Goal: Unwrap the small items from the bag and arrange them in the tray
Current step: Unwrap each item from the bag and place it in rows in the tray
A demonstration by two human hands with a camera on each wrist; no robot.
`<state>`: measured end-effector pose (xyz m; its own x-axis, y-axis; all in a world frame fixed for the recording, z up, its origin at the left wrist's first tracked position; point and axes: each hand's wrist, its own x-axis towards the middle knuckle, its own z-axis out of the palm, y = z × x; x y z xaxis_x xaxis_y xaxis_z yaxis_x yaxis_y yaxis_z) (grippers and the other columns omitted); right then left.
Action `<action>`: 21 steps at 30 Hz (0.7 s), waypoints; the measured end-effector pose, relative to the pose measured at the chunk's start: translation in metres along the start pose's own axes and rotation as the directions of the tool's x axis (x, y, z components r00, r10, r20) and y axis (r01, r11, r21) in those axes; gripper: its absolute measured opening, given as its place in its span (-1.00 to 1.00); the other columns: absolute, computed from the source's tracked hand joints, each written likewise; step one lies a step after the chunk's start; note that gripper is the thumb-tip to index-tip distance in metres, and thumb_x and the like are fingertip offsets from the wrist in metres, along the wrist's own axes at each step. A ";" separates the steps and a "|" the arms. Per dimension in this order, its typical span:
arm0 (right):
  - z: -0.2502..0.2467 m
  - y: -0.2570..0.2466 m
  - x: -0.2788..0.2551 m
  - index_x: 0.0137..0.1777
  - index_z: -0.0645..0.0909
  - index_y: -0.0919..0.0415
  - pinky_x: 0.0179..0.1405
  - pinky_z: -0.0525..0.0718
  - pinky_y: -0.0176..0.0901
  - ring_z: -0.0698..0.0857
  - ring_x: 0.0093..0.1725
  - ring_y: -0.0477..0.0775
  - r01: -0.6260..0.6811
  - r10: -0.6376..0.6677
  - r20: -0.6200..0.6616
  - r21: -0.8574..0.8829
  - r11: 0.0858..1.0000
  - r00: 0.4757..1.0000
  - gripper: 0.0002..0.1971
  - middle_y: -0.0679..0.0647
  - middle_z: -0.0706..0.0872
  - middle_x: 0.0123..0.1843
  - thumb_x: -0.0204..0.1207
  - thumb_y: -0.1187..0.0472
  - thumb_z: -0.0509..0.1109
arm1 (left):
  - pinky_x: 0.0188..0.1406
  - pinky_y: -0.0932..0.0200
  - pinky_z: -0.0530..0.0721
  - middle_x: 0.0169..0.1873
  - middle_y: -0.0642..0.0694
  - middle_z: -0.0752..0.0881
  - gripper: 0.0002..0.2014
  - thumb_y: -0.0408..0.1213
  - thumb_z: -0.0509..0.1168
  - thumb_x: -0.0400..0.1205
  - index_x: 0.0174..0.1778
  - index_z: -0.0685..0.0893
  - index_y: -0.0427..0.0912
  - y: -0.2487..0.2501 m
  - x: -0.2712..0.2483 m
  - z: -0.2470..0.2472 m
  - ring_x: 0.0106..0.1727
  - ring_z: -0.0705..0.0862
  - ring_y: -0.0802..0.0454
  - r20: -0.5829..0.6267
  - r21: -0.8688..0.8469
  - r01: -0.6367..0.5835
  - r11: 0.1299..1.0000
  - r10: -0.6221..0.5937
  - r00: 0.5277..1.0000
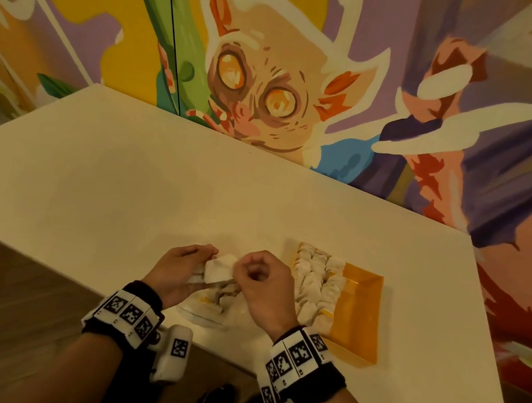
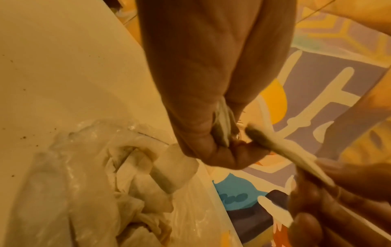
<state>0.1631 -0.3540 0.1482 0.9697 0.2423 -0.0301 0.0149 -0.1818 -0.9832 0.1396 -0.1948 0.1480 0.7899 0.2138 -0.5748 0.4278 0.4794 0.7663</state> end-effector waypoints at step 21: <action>-0.096 -0.015 0.017 0.05 0.72 0.09 -0.17 0.74 -0.19 0.74 -0.14 -0.04 0.142 -0.137 0.048 -0.131 0.981 0.989 -0.84 -0.07 0.78 -0.08 0.49 0.17 0.53 | -0.09 0.22 0.57 -0.26 0.02 0.78 -0.87 -0.16 0.40 0.63 -0.17 0.81 -0.08 0.017 -0.006 0.077 -0.17 0.69 0.08 0.518 0.602 -0.681 0.417 0.445 0.731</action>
<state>0.2024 -0.4383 0.1795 0.9456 0.3108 0.0965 0.1847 -0.2685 -0.9454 0.1760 -0.2531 0.1867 0.9950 -0.0716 0.0696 -0.0948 -0.4579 0.8839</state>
